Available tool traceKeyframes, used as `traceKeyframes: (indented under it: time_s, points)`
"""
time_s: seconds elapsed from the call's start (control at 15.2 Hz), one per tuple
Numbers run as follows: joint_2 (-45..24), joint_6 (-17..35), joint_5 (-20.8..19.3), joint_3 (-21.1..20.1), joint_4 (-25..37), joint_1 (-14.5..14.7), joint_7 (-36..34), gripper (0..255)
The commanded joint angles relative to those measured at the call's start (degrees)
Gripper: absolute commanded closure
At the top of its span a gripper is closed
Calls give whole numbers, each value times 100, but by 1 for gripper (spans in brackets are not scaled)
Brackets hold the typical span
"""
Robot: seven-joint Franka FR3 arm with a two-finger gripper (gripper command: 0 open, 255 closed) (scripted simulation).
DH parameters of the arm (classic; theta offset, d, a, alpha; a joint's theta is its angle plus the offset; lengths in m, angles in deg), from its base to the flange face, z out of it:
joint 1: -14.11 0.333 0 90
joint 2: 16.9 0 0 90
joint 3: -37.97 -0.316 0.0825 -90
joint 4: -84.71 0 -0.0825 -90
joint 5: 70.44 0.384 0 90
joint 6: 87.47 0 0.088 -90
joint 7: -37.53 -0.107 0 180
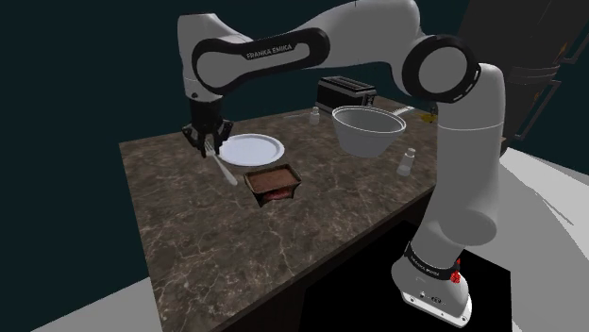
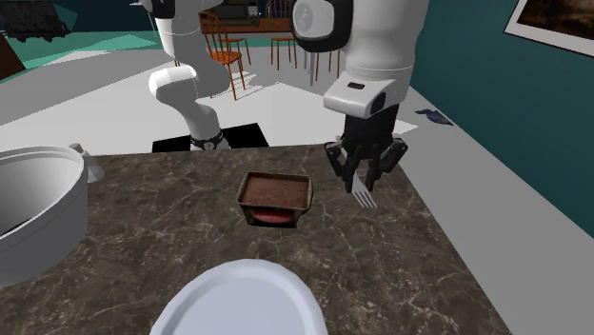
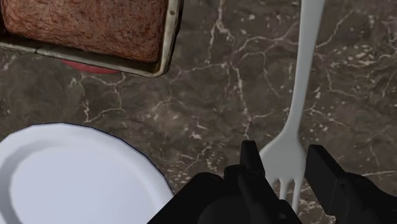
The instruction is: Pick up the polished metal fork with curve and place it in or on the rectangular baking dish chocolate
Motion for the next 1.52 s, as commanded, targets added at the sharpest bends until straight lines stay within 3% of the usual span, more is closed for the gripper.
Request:
traceKeyframes:
  time_s: [0.0, 0.13, 0.53, 0.99, 1.45]
  points:
    - [27, -154, 13, -5, 126, 2, 15, 255]
    - [33, -267, 18, -8, 233, 7, 23, 255]
    - [1239, 196, 432, 135, -1356, -534, 693, 255]
    - [2434, 457, 808, 514, -2755, -977, 1622, 255]
    - [2317, 987, 780, 510, -3171, -967, 1596, 255]
